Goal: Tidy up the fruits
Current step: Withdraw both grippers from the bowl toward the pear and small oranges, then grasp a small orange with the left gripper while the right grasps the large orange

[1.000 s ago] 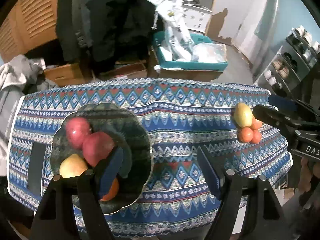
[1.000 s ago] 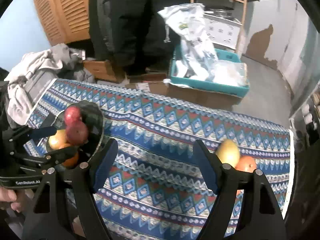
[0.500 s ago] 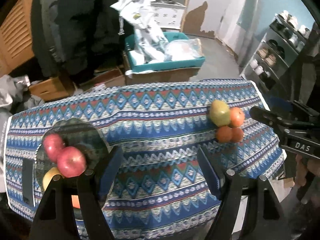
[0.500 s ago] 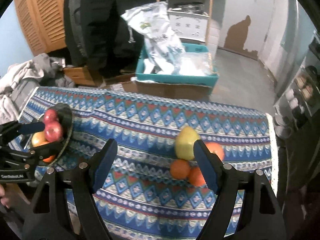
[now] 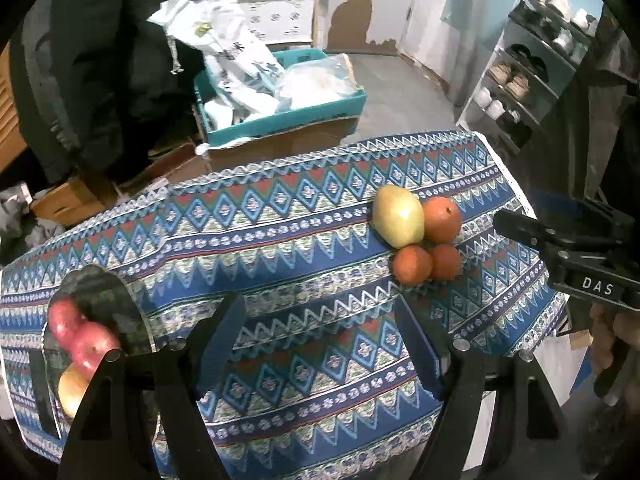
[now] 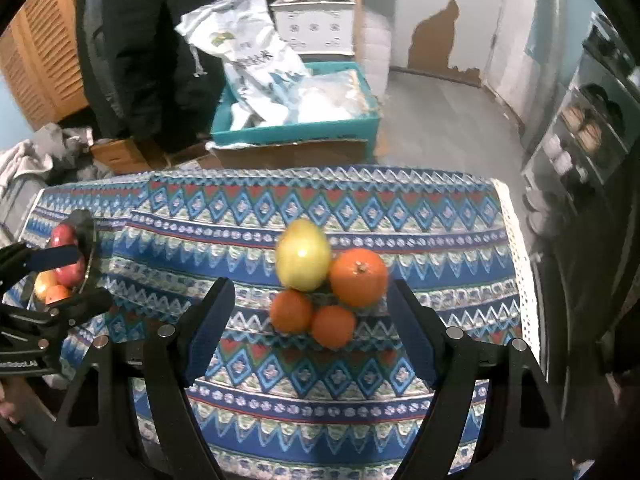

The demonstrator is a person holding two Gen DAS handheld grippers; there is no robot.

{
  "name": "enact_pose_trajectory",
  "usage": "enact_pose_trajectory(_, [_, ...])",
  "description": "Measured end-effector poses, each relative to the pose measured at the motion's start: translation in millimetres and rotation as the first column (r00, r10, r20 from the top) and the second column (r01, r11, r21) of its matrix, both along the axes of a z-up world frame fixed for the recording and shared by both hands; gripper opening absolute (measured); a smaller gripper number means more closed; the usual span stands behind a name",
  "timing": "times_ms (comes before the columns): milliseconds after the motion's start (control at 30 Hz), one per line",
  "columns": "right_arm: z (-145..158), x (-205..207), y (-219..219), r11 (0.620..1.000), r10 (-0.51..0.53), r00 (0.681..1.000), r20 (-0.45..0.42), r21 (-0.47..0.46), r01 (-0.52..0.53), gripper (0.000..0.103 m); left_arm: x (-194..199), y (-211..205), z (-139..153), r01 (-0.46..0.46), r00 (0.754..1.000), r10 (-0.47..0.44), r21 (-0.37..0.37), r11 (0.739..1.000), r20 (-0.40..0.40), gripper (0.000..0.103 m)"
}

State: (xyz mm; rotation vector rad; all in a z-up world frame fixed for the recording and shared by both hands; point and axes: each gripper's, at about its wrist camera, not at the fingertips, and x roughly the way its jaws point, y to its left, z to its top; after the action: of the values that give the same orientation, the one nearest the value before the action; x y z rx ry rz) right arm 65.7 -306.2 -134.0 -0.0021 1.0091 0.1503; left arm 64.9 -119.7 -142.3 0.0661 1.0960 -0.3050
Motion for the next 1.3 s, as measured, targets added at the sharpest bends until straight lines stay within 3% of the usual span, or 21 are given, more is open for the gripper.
enact_pose_trajectory(300, [-15, 0, -33, 0.998, -0.065, 0.997, -0.029, 0.006, 0.065, 0.079, 14, -30, -17, 0.035, 0.998, -0.037, -0.029, 0.999, -0.048, 0.079])
enact_pose_trajectory(733, [-64, 17, -66, 0.989, -0.145, 0.979, -0.143, 0.004, 0.147, 0.079, 48, -71, -72, 0.005, 0.986, -0.019, -0.086, 0.996, -0.168, 0.080])
enact_pose_trajectory(1300, [-88, 21, -90, 0.981, -0.187, 0.963, -0.194, 0.005, 0.191, 0.079, 69, -102, -122, -0.010, 0.958, -0.025, -0.119, 0.993, -0.285, 0.080])
